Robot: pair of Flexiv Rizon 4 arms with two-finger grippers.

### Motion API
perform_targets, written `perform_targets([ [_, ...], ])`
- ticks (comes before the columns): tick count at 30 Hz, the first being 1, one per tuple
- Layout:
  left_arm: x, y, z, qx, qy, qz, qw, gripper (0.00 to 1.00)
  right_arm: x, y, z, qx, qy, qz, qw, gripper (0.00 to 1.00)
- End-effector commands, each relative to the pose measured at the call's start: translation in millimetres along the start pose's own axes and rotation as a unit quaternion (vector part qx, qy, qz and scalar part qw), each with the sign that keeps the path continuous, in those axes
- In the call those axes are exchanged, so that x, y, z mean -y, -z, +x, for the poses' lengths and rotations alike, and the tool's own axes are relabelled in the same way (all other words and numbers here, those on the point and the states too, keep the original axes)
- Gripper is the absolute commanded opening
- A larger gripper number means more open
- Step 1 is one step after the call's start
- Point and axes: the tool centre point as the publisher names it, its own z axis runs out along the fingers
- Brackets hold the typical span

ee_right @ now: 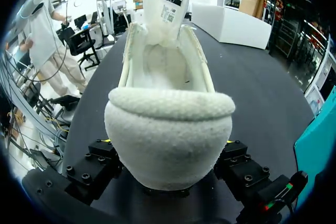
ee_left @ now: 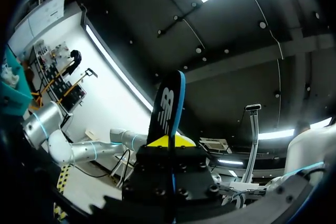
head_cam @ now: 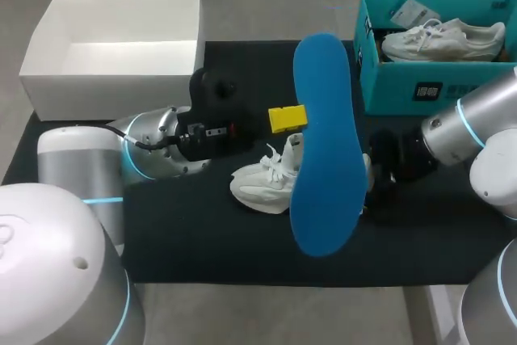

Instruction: Take the shoe out of the shoebox, open the shoe tongue, remove and reinsert the insole, then place the shoe into the shoebox

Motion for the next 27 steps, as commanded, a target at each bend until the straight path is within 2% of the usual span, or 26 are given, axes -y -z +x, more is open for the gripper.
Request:
perform_targets([
  [1, -0.7, -0.8, 0.6, 0.001, 0.0, 0.002, 1.0, 0.0, 0.1, -2.0, 0.5, 0.001, 0.0, 0.001, 1.0, 0.0],
  [15, -0.7, -0.8, 0.6, 0.001, 0.0, 0.002, 1.0, 0.0, 0.1, -2.0, 0.5, 0.001, 0.0, 0.001, 1.0, 0.0],
  [16, -0.7, -0.8, 0.6, 0.001, 0.0, 0.002, 1.0, 0.0, 0.1, -2.0, 0.5, 0.001, 0.0, 0.001, 1.0, 0.16],
  [17, -0.7, -0.8, 0.6, 0.001, 0.0, 0.002, 1.0, 0.0, 0.1, -2.0, 0.5, 0.001, 0.0, 0.001, 1.0, 0.98],
  [23, -0.7, -0.8, 0.6, 0.001, 0.0, 0.002, 1.0, 0.0, 0.1, -2.0, 0.5, 0.001, 0.0, 0.001, 1.0, 1.0],
  [27, -0.7, -0.8, 0.6, 0.001, 0.0, 0.002, 1.0, 0.0, -1.0, 0.1, -0.3, -0.006, -0.013, 0.021, 1.0, 1.0],
])
